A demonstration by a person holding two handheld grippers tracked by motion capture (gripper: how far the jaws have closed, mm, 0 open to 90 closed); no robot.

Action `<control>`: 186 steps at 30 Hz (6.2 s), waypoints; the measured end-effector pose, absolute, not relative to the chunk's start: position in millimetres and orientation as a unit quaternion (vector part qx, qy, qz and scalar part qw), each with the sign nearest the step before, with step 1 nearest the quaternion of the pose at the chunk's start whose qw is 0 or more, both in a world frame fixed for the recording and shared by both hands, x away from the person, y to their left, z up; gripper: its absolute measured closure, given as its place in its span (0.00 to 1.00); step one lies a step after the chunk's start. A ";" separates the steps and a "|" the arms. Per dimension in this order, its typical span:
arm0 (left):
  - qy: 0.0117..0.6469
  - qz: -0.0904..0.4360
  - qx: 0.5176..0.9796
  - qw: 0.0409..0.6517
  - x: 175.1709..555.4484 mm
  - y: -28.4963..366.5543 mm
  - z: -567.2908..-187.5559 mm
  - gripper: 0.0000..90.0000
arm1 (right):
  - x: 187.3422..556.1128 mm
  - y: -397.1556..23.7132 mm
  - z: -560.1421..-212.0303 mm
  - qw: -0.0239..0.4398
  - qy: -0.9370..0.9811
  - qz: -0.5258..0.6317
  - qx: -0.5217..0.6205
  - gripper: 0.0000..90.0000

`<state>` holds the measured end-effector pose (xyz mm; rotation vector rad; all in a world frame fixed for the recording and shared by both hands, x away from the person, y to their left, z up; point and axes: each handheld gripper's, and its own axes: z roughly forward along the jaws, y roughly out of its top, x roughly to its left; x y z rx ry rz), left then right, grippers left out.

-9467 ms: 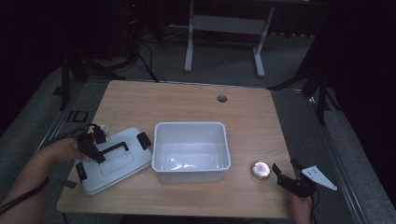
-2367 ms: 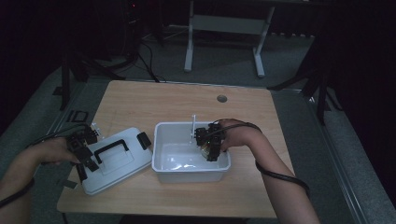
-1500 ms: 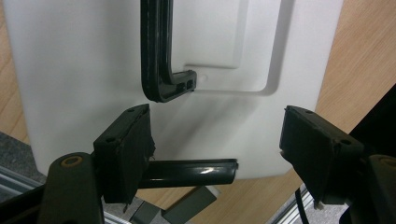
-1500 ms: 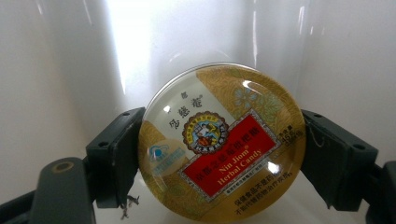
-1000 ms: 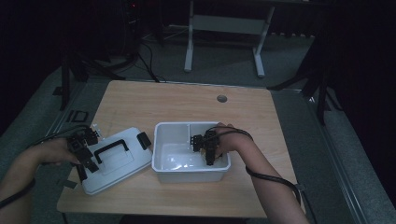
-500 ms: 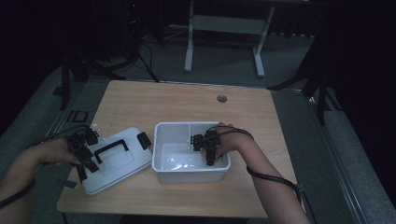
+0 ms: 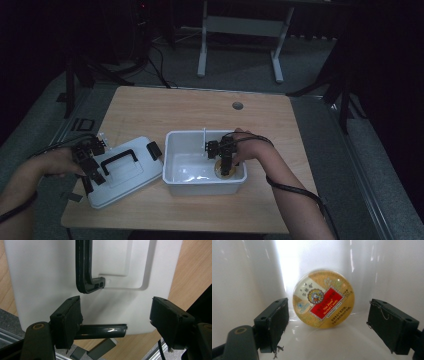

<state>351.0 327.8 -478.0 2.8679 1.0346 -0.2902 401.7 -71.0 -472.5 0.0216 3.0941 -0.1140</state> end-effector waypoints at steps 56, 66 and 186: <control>0.336 -0.055 0.938 0.068 353.3 330.5 -462.1 0.28 | 380.7 -231.3 -426.2 0.062 0.991 0.018 0.117 0.15; 0.335 -0.045 0.939 0.067 352.2 332.2 -465.1 0.28 | 373.4 -254.1 -450.8 0.046 0.989 0.015 0.137 0.16; 0.102 0.003 0.993 0.066 375.9 145.1 -349.2 0.93 | 351.7 -289.1 -472.6 0.037 0.984 0.006 0.173 0.17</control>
